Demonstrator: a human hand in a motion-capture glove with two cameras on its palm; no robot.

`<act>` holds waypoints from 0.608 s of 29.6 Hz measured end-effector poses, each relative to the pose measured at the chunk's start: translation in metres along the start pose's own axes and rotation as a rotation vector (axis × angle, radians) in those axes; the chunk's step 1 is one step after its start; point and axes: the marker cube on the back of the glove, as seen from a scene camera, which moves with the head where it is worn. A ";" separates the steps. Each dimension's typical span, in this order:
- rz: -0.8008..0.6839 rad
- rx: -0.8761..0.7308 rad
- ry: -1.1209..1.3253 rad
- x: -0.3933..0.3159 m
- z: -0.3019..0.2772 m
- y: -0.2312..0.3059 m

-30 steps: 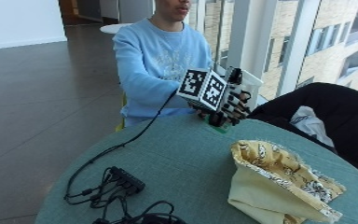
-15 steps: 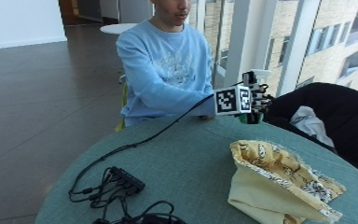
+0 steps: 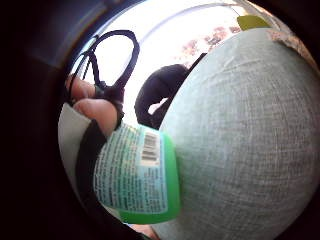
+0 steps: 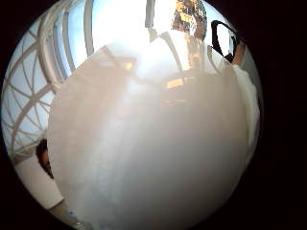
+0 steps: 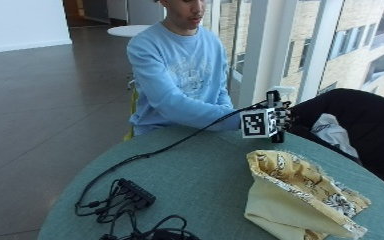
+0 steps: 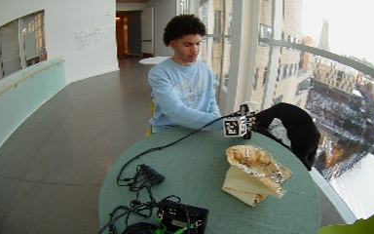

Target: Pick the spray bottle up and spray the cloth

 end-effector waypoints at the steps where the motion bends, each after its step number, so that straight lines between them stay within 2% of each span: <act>1: -0.001 0.003 0.003 0.001 0.001 0.000; 12: -0.023 -0.032 0.044 0.005 0.000 0.004; 18: -0.008 -0.069 0.166 0.008 -0.019 0.020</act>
